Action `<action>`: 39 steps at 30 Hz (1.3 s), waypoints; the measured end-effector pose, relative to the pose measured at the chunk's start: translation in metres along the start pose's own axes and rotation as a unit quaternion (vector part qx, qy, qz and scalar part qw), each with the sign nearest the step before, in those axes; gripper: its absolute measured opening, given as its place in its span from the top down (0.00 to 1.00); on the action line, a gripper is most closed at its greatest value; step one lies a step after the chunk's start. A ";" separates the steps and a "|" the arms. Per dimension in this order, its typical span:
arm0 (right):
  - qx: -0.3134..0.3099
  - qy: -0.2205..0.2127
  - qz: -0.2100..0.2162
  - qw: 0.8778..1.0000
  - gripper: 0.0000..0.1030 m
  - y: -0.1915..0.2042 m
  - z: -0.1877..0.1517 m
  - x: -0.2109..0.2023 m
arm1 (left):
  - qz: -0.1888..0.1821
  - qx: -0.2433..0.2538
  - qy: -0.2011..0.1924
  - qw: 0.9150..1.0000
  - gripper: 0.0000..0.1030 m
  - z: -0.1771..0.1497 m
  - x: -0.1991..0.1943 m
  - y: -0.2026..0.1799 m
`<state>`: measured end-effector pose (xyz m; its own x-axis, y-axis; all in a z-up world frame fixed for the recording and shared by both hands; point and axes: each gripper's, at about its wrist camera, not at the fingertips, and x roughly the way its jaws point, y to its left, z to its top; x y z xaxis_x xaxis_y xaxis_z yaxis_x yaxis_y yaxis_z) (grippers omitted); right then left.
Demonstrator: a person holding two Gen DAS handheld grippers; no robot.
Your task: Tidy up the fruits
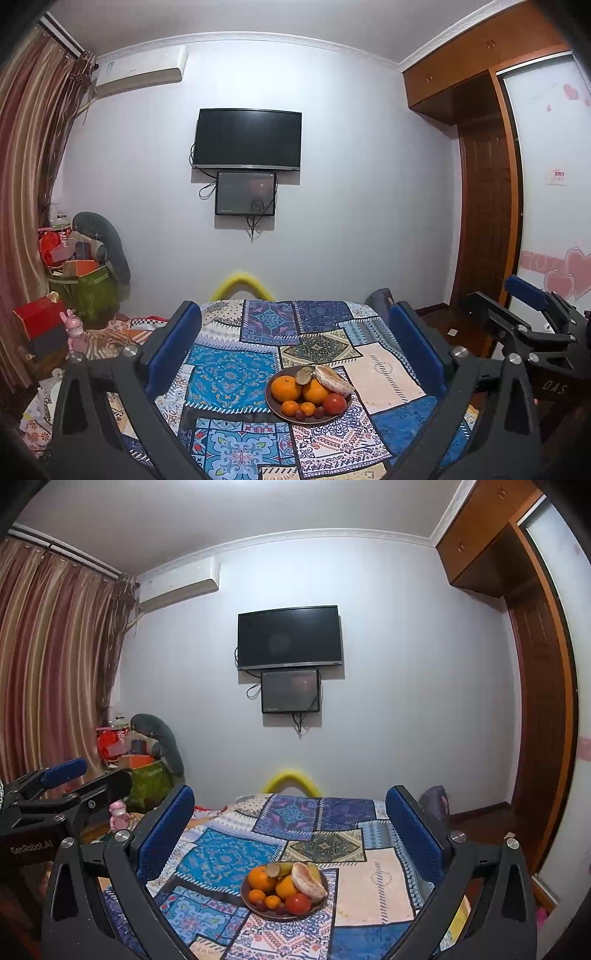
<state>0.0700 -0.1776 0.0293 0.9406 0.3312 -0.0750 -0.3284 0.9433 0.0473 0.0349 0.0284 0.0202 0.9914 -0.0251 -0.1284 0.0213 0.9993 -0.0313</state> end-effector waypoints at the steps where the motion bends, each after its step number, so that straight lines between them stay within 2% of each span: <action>1: 0.001 0.000 0.000 1.000 0.00 0.000 0.000 0.000 | 0.000 0.000 0.000 1.000 0.00 0.000 0.000 0.000; 39: 0.000 0.003 -0.008 1.000 0.00 -0.005 0.004 0.001 | -0.016 -0.001 0.005 1.000 0.00 -0.004 0.005 0.001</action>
<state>0.0734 -0.1819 0.0329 0.9449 0.3170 -0.0815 -0.3141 0.9482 0.0471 0.0395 0.0288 0.0158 0.9888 -0.0582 -0.1377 0.0536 0.9979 -0.0368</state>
